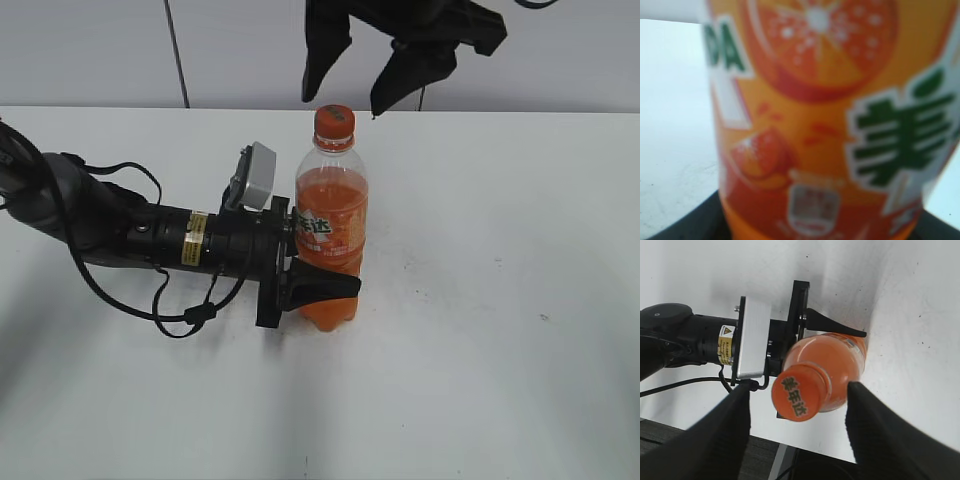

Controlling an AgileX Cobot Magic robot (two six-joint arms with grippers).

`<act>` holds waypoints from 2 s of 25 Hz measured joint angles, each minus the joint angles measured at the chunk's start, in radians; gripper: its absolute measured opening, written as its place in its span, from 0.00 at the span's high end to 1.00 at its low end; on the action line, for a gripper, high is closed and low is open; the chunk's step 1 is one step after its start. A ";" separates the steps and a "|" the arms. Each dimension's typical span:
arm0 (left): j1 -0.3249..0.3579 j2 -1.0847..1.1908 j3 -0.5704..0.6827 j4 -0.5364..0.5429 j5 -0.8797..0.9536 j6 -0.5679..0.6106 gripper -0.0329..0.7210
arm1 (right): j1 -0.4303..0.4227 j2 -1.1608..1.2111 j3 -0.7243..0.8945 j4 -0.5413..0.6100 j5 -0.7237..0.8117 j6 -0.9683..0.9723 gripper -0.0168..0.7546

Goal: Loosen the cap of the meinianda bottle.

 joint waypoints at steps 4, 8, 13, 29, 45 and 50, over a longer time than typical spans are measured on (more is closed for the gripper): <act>0.000 0.000 0.000 0.000 0.000 0.000 0.42 | 0.010 0.004 0.000 -0.006 -0.017 0.002 0.39; 0.000 0.000 0.000 0.000 0.000 0.000 0.42 | 0.014 0.022 0.000 -0.007 -0.019 0.002 0.39; 0.000 0.000 0.000 0.000 0.000 0.000 0.42 | 0.015 0.031 0.000 -0.024 -0.009 0.003 0.39; 0.000 0.000 0.000 -0.001 0.000 0.000 0.43 | 0.015 0.050 0.000 -0.025 0.010 -0.006 0.57; -0.001 0.000 0.000 -0.001 0.002 0.000 0.43 | 0.016 0.051 -0.002 0.000 0.011 -0.764 0.62; -0.001 0.000 0.000 0.003 0.002 0.000 0.43 | 0.016 0.051 -0.005 0.003 0.011 -1.065 0.62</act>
